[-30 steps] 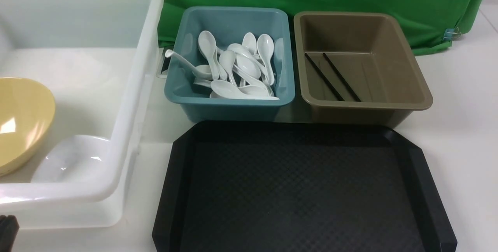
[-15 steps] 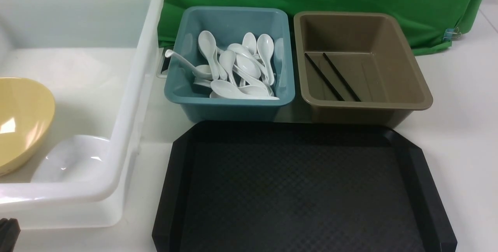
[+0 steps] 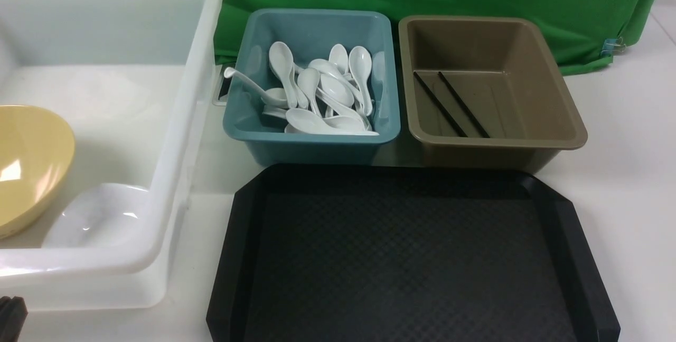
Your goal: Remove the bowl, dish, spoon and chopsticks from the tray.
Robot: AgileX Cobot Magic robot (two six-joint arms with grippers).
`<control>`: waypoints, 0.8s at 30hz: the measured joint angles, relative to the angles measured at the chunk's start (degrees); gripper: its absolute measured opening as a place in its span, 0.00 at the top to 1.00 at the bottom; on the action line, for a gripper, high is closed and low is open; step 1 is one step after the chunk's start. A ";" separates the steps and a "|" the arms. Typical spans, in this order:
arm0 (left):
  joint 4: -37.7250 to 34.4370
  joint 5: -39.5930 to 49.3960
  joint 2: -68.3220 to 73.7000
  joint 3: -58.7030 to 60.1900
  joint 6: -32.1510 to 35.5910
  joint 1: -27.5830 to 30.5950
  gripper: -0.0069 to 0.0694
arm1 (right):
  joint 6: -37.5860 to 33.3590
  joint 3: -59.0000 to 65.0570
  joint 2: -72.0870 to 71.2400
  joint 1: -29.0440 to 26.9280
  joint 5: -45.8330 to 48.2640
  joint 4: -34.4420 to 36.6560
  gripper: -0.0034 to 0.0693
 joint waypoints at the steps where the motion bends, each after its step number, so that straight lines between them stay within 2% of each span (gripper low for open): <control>1: 0.05 0.00 0.00 0.00 0.00 0.00 0.89 | -3.19 0.00 0.00 0.00 -0.42 3.37 0.72; 2: 0.05 0.00 0.00 0.00 0.00 0.00 0.89 | -6.79 0.00 0.00 0.00 -1.51 7.67 0.72; 4: 0.05 0.00 0.00 0.00 0.00 0.00 0.89 | -9.17 0.00 0.00 0.00 -2.23 10.16 0.71; 7: 0.05 0.00 0.00 0.00 0.00 0.00 0.89 | -10.41 0.00 0.00 -0.11 -2.16 11.22 0.71; 10: 0.05 0.00 0.00 0.00 0.27 0.00 0.89 | -11.85 1.13 -0.84 -4.18 -2.21 11.74 0.71; 12: 0.46 0.05 0.00 0.00 1.02 0.00 0.89 | -13.27 3.96 -1.22 -13.20 -1.78 11.93 0.70; 13: 0.43 0.04 0.00 0.00 1.01 0.00 0.89 | -13.28 4.23 -1.22 -14.79 -1.62 11.93 0.70; 14: 0.56 0.04 0.00 0.00 1.03 0.00 0.89 | -14.15 6.19 -1.22 -19.48 -1.06 11.93 0.69; 18: 0.68 0.04 0.00 0.00 1.26 0.00 0.89 | -15.80 14.50 -1.98 -32.11 0.00 11.93 0.68; 21: 0.73 0.04 0.00 0.04 1.26 0.05 0.89 | -16.15 22.53 -4.25 -38.35 0.69 11.93 0.68; 24: 0.73 0.04 0.00 0.04 1.26 0.05 0.89 | -16.43 25.00 -8.38 -39.83 6.13 11.73 0.67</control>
